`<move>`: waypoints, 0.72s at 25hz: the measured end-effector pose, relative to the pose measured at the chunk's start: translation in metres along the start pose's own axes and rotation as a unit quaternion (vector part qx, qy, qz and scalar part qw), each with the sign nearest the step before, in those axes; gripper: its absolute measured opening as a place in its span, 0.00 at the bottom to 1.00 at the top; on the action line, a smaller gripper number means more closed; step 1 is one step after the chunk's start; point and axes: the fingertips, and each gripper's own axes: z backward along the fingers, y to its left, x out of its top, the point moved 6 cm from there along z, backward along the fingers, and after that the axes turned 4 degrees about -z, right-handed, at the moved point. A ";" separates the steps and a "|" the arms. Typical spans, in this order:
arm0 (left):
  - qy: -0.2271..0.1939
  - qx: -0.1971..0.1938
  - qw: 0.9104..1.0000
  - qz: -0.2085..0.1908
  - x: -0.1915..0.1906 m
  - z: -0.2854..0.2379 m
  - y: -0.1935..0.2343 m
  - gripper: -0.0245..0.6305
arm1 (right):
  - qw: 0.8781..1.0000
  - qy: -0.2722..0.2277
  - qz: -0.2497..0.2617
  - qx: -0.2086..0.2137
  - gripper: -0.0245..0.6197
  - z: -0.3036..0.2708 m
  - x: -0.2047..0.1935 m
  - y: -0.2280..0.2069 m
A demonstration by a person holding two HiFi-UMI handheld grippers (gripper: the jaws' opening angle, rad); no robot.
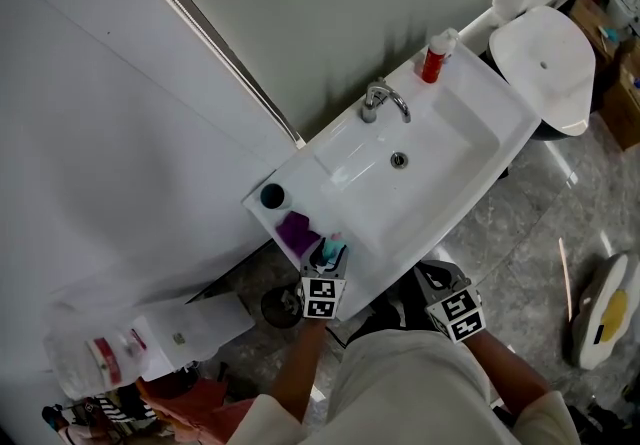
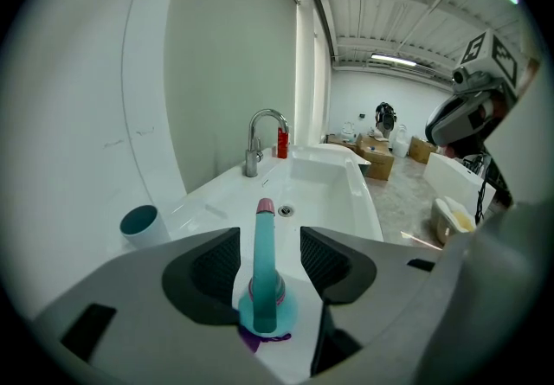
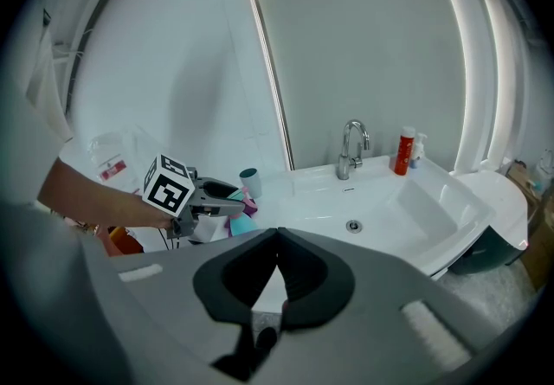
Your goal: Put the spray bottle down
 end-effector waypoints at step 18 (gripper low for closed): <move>-0.118 0.025 0.993 0.007 0.032 0.092 0.003 0.37 | 0.998 -0.048 0.018 -0.027 0.05 0.036 0.009 0.032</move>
